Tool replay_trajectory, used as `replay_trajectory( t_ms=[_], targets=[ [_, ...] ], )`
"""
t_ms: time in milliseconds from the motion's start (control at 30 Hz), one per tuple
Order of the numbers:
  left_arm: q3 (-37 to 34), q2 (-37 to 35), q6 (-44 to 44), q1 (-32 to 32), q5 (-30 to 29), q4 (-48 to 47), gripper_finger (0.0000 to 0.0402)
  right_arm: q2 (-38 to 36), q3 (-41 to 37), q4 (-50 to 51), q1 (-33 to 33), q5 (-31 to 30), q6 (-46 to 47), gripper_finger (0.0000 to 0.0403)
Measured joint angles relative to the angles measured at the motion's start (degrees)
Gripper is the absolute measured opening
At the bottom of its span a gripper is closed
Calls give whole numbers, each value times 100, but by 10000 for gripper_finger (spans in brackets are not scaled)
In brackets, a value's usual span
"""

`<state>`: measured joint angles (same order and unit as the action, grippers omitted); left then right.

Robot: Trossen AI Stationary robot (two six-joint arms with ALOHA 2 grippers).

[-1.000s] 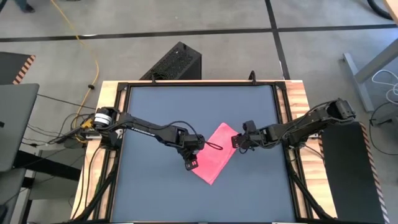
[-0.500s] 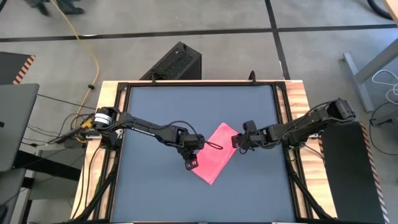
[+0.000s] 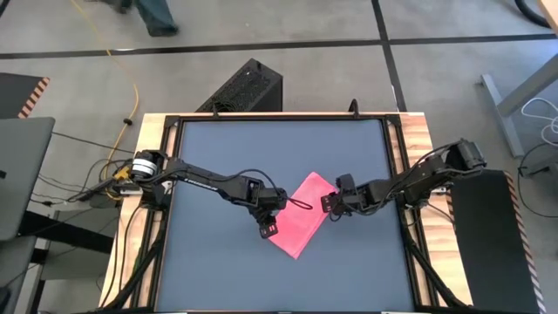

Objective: Roll towel
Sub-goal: Adjust the pink towel

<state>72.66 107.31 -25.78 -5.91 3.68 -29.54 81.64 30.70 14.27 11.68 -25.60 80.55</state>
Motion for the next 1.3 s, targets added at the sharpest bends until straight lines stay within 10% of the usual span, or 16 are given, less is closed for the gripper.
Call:
replay_trajectory(
  t_ms=[800,1300],
  targets=[
    [-2,0,-24,15,2,18,170,29,-22,-1185,-1167,-243,-1872,175],
    [-1,0,-22,13,34,14,170,23,-17,-1159,-878,1030,-1460,175]
  ],
)
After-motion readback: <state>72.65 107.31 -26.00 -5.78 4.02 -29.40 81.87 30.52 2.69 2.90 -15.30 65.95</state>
